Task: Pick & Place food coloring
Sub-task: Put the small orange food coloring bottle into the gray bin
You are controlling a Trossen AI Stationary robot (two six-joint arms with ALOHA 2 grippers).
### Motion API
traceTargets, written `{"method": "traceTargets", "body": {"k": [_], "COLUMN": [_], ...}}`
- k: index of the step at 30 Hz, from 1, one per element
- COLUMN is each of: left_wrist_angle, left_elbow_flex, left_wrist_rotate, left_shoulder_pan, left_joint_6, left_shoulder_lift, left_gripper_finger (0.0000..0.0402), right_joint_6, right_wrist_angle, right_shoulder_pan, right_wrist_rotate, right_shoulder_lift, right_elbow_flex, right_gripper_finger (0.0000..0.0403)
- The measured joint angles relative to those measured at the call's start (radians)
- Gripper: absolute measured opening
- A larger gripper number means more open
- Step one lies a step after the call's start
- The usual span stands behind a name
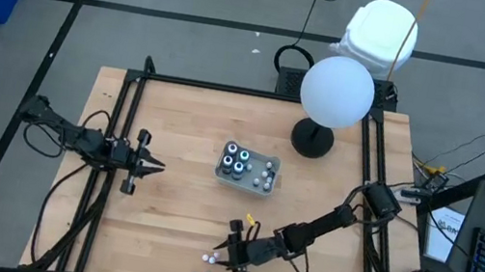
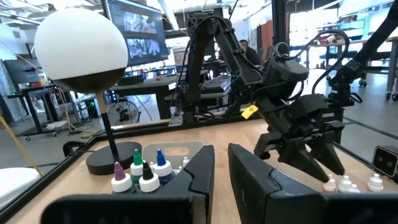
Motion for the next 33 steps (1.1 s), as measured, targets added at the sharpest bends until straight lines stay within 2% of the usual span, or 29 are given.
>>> {"method": "traceTargets", "body": {"k": [9,19,24,33], "left_wrist_angle": [0.0,0.0,0.0,0.0], "left_elbow_flex": [0.0,0.0,0.0,0.0], "left_wrist_rotate": [0.0,0.0,0.0,0.0], "left_shoulder_pan": [0.0,0.0,0.0,0.0], "left_joint_6": [0.002,0.01,0.01,0.015], "left_shoulder_lift": [0.0,0.0,0.0,0.0], "left_gripper_finger": [0.0056,0.0056,0.0056,0.0056], "right_joint_6": [0.001,0.005,0.017,0.0], "right_wrist_angle": [-0.019,-0.013,-0.004,0.015], "right_shoulder_pan": [-0.005,-0.007,-0.017,-0.02], "right_wrist_rotate": [-0.003,-0.006,-0.054,-0.057], "right_shoulder_lift": [0.0,0.007,0.025,0.027], "right_elbow_flex": [0.0,0.0,0.0,0.0], "right_gripper_finger": [0.0149,0.0148,0.0144,0.013]}}
